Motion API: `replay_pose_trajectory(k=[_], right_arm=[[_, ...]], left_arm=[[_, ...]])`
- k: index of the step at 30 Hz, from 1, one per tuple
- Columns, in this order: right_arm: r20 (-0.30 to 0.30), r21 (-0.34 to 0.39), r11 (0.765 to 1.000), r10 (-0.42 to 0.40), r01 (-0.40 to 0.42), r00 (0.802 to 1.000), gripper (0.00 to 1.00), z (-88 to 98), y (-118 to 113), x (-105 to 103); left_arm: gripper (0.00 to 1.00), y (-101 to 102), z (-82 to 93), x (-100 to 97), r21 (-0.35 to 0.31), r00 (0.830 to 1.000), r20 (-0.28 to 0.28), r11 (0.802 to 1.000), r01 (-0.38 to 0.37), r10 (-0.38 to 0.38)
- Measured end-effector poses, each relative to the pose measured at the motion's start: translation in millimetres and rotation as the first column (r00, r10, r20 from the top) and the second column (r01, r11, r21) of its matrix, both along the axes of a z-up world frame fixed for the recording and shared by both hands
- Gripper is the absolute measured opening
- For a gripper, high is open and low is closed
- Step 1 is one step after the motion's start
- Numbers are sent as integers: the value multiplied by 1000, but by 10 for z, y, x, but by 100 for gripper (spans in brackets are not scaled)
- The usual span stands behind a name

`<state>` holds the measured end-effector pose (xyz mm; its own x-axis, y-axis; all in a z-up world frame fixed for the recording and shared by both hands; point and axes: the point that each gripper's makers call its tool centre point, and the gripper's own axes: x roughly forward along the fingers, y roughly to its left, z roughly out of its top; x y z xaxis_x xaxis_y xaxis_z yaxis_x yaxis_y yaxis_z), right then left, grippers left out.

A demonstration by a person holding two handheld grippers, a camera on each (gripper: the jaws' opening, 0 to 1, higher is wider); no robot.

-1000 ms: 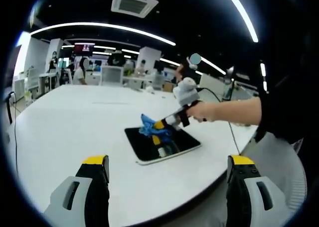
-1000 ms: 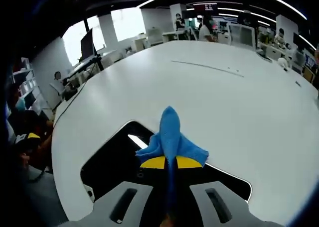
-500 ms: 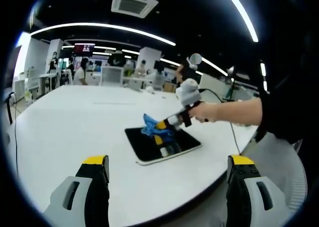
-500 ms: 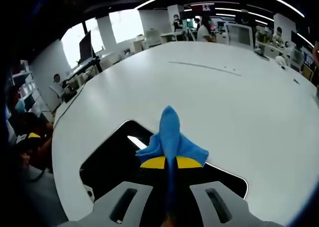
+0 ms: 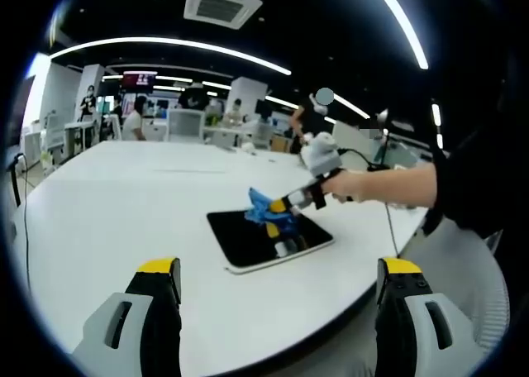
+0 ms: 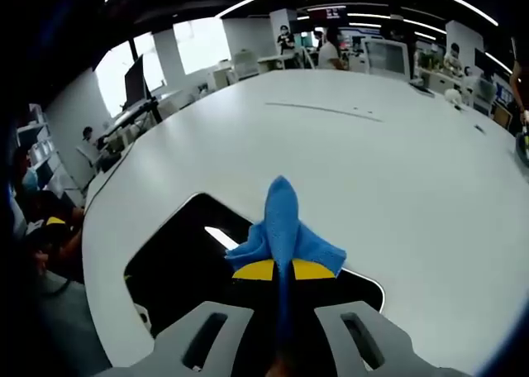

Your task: Wipe the mirror surface with the cleaning cloth until all visible marks leave the cleaned area.

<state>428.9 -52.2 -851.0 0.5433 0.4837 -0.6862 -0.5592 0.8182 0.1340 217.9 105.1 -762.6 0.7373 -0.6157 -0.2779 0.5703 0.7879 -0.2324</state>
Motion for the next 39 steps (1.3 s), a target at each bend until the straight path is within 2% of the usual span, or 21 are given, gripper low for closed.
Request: replay_pose_trajectory(k=[14,19,39], right_arm=[[-13,30,999,-40,41,999,0,-6,-75,-6],[3,12,1000,-19,19,1000,0,-11,-67,-44],[-34,22,999,36,-35,999,0,-11,-55,-319]], left_arm=[[99,5,12,6,-5,1000,5,1000,-3,3],[99,9,22,9,-6,1000,12,1000,-6,7],[99,-2,18,0,-7,1000,8,1000,-4,4]])
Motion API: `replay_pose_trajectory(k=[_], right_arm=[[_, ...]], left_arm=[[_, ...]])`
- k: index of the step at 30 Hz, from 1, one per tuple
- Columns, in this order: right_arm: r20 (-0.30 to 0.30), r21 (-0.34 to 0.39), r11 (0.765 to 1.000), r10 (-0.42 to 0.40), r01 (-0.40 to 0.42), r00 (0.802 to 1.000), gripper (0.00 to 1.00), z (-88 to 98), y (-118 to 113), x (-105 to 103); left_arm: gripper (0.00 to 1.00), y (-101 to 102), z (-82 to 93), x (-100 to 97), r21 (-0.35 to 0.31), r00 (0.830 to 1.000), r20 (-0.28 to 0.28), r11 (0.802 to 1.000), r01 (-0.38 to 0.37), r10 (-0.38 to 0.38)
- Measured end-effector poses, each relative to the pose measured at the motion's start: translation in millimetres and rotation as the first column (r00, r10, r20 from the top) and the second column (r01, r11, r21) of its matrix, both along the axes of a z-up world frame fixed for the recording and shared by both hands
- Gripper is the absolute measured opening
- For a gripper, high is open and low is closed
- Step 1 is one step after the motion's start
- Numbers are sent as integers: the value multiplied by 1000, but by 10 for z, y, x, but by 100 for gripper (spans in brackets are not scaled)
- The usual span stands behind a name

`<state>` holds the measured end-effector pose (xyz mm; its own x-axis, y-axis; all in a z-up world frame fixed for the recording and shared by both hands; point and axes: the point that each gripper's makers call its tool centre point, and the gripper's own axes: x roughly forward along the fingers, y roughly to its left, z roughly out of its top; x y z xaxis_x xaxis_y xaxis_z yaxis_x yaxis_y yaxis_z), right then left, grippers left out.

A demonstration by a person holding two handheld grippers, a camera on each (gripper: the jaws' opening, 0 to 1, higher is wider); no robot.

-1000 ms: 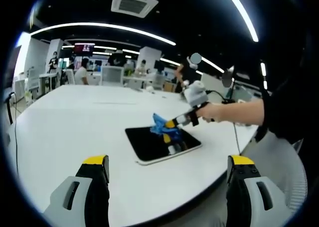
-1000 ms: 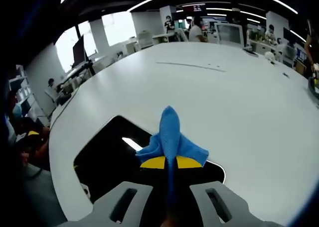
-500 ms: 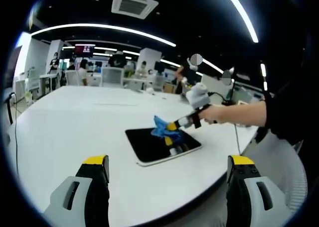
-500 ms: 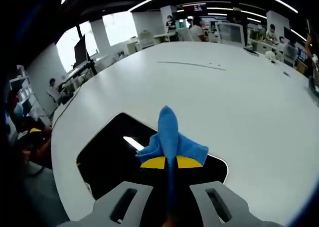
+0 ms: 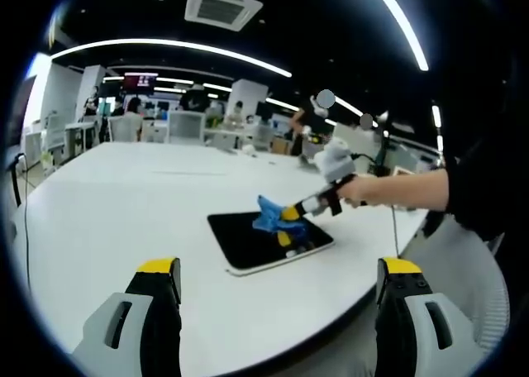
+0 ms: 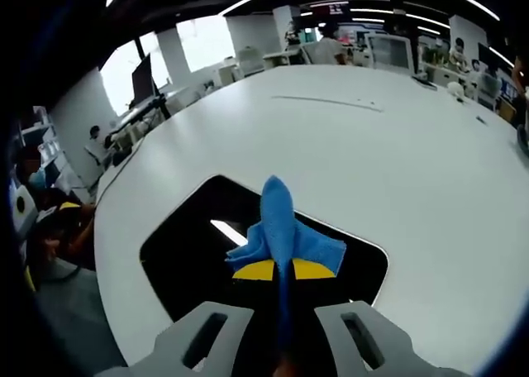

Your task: Wipe the mirror surface with the cleaning cloth until all visible marks leave the cleaned area.

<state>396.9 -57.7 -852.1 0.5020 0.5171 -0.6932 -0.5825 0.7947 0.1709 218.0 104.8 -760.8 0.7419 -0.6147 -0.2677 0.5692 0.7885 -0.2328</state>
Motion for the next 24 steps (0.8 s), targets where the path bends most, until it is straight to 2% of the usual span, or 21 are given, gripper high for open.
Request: replay_pose_trajectory(k=[24], right_arm=[[-18,-7,998,55,-55,998,0,-4,48,-530]], left_arm=[[99,9,-7,-4,1,1000,-4,1000,-4,4]])
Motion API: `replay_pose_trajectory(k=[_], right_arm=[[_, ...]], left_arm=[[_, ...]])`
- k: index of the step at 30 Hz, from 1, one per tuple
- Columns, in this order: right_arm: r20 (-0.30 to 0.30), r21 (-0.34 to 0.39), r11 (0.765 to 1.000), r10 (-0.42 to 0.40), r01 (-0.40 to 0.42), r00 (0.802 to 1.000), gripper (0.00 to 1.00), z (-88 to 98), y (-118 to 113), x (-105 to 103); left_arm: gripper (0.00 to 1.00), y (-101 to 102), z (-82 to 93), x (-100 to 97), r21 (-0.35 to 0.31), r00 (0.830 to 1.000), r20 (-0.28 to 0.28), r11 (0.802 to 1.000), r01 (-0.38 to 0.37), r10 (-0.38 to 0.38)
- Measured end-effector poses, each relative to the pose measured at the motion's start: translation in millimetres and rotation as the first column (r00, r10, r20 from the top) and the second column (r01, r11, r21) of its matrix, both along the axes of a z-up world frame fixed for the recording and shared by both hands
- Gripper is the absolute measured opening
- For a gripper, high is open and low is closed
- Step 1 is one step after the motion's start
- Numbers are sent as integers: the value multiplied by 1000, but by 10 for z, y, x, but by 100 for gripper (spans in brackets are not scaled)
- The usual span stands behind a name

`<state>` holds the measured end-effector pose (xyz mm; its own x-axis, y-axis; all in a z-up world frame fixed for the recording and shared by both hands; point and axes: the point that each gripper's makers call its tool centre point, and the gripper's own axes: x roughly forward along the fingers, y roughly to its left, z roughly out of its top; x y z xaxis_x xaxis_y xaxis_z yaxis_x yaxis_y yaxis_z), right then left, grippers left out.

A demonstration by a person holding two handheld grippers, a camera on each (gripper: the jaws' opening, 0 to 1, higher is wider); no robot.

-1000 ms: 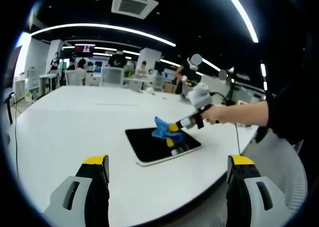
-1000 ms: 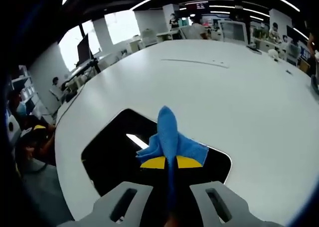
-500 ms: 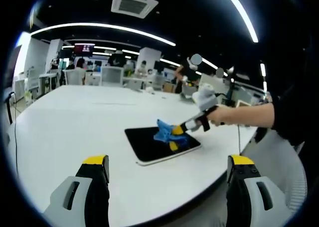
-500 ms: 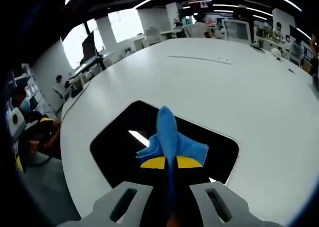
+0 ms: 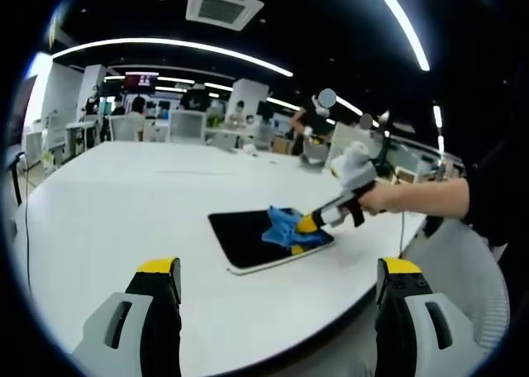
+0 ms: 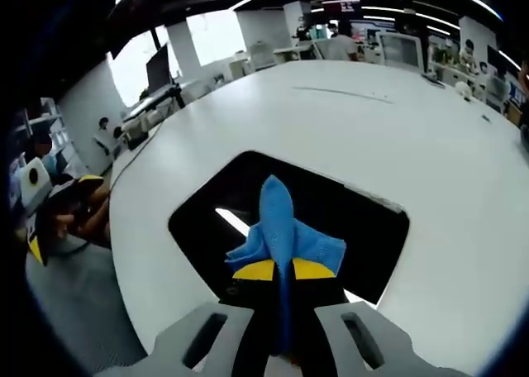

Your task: Wipe the mirror surface with the cleaning cloth until all visible marks leave the cleaned area.

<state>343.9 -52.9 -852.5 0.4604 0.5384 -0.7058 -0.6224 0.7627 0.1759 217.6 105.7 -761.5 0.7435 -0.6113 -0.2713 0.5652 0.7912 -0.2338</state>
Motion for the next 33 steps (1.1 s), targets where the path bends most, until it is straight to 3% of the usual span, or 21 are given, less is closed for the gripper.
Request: replay_pose_trajectory(k=[21,33], right_arm=[[-23,20,1000,18,-17,1000,0,-4,-9,-337],[52,-31,997,78,-77,996,0,-5,0,-352]], left_arm=[[99,-16,-4,-5,1,1000,-3,1000,11,-11],[99,-18,1,-6,1,1000,2,1000,12,-12]])
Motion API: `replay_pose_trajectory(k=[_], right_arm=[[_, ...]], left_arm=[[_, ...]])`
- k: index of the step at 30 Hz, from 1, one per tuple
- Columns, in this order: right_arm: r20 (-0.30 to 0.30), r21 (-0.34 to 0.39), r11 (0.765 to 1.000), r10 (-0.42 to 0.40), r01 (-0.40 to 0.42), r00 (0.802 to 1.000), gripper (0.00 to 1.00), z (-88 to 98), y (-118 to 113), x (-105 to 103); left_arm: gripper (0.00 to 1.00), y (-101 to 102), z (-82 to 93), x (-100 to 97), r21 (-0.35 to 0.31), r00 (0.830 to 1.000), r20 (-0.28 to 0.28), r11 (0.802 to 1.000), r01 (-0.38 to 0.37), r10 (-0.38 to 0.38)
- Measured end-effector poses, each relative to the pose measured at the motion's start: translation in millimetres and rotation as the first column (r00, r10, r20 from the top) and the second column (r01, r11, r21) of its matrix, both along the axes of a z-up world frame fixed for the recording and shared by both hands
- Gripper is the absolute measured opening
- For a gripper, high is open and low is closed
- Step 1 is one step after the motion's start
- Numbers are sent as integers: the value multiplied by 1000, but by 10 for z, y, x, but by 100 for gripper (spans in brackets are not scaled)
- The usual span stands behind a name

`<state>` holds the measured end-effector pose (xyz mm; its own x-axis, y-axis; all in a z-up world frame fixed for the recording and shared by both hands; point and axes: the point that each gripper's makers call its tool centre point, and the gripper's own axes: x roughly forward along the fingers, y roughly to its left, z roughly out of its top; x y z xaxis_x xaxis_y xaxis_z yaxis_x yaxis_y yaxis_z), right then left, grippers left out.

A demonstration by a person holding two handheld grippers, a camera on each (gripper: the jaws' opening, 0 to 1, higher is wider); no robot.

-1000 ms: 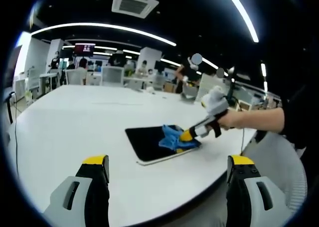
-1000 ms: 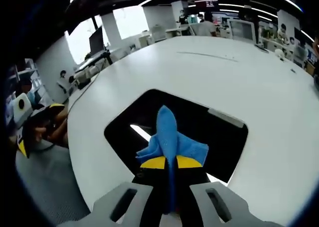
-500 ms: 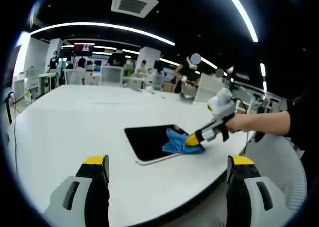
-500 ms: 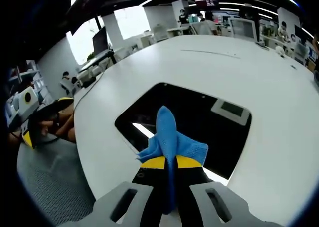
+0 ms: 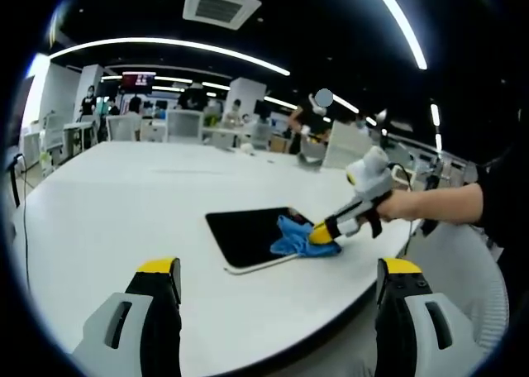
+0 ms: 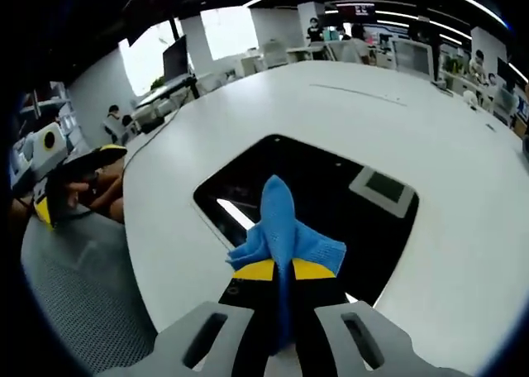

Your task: Wipe the mirror surface with the cleaning cloth until all visible marks leave the cleaned area.

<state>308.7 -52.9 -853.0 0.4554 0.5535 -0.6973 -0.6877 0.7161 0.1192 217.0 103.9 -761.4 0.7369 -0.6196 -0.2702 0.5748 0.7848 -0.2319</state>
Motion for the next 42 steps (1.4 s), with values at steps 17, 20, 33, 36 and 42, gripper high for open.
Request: replay_pose_trajectory(k=[17,20,33,36,42], right_arm=[[-23,-13,997,-76,76,997,0,-7,-342,37],[-32,-3,996,-93,93,995,0,-10,-367,36],[-60,33,988,-148,150,987,0,-8,-471,35],[-66,48,985,-162,165,985,0,-7,-482,34],[-59,34,988,-150,152,987,0,-7,-470,38]], left_arm=[[99,10,25,1,-12,1000,14,1000,-10,10],[99,7,30,4,-15,1000,15,1000,-10,10],[99,4,20,5,-13,1000,11,1000,-10,10],[99,6,23,4,-14,1000,12,1000,-11,11],[99,4,25,7,-15,1000,12,1000,-9,9]])
